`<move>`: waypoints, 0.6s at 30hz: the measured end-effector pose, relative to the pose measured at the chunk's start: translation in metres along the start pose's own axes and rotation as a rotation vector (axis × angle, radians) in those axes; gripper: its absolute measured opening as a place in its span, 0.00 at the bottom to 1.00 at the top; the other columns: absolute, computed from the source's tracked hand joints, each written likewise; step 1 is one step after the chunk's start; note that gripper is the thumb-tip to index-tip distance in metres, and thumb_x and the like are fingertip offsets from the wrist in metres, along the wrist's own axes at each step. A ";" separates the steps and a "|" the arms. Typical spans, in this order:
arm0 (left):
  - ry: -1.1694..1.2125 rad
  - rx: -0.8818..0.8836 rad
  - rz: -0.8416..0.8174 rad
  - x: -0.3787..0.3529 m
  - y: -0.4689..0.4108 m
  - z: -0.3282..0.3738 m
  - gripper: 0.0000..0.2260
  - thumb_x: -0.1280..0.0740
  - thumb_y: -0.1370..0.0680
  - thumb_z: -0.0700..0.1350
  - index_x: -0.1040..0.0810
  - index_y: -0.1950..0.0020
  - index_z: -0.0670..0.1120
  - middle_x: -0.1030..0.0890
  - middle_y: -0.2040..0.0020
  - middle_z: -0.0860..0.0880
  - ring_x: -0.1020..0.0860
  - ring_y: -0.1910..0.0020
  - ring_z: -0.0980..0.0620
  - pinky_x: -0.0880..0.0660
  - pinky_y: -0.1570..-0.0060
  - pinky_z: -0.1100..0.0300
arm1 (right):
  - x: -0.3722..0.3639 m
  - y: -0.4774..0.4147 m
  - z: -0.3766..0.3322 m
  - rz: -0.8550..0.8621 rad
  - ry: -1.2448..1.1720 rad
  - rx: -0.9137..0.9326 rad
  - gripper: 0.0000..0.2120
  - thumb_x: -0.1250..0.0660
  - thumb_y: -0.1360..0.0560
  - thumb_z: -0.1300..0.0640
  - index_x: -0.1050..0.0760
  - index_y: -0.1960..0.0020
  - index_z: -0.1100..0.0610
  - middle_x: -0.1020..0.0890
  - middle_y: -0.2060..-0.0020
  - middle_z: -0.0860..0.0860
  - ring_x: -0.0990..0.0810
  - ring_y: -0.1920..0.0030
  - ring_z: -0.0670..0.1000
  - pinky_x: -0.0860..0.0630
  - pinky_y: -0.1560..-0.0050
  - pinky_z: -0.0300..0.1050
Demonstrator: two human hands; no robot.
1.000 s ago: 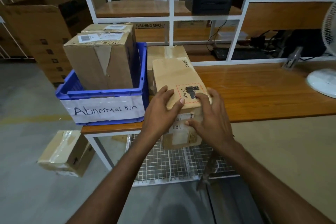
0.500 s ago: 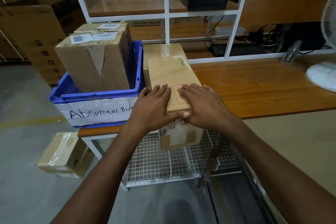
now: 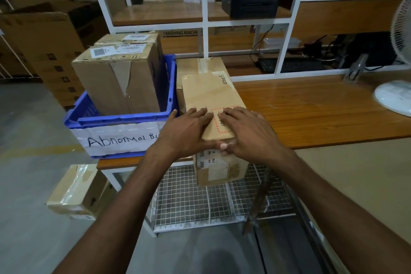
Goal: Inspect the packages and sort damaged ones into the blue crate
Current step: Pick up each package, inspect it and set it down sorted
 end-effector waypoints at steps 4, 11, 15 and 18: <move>0.132 0.017 0.106 -0.024 0.005 -0.006 0.46 0.40 0.27 0.75 0.50 0.15 0.55 0.55 0.15 0.50 0.53 0.16 0.47 0.43 0.22 0.35 | -0.009 0.009 0.007 0.077 -0.137 -0.047 0.46 0.29 0.27 0.31 0.45 0.17 0.45 0.46 0.17 0.49 0.51 0.18 0.54 0.44 0.21 0.63; 0.759 0.192 0.576 -0.078 0.050 0.014 0.46 0.27 0.21 0.52 0.57 0.16 0.58 0.43 0.16 0.49 0.35 0.22 0.55 0.23 0.34 0.53 | -0.054 0.054 0.019 0.376 -0.619 -0.260 0.47 0.22 0.26 0.55 0.47 0.18 0.40 0.45 0.20 0.46 0.34 0.26 0.50 0.19 0.39 0.58; 0.774 0.252 0.616 -0.077 0.059 0.023 0.41 0.32 0.18 0.53 0.60 0.18 0.64 0.24 0.28 0.50 0.19 0.48 0.58 0.24 0.61 0.75 | -0.048 0.059 0.015 0.446 -0.642 -0.263 0.47 0.23 0.25 0.58 0.47 0.18 0.39 0.35 0.23 0.47 0.31 0.34 0.42 0.19 0.48 0.44; 0.652 0.304 0.699 -0.038 0.064 0.022 0.39 0.33 0.18 0.58 0.57 0.16 0.59 0.16 0.41 0.50 0.21 0.59 0.57 0.30 0.68 0.72 | -0.014 0.058 0.017 0.543 -0.622 -0.257 0.47 0.22 0.26 0.54 0.48 0.18 0.43 0.32 0.24 0.48 0.29 0.36 0.41 0.24 0.50 0.39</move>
Point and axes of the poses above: each hand's wrist, its own y-axis away from the middle knuckle, its own x-axis out of the back of the hand, z = x × y, the point moved 5 cm from there along -y, towards the middle knuckle
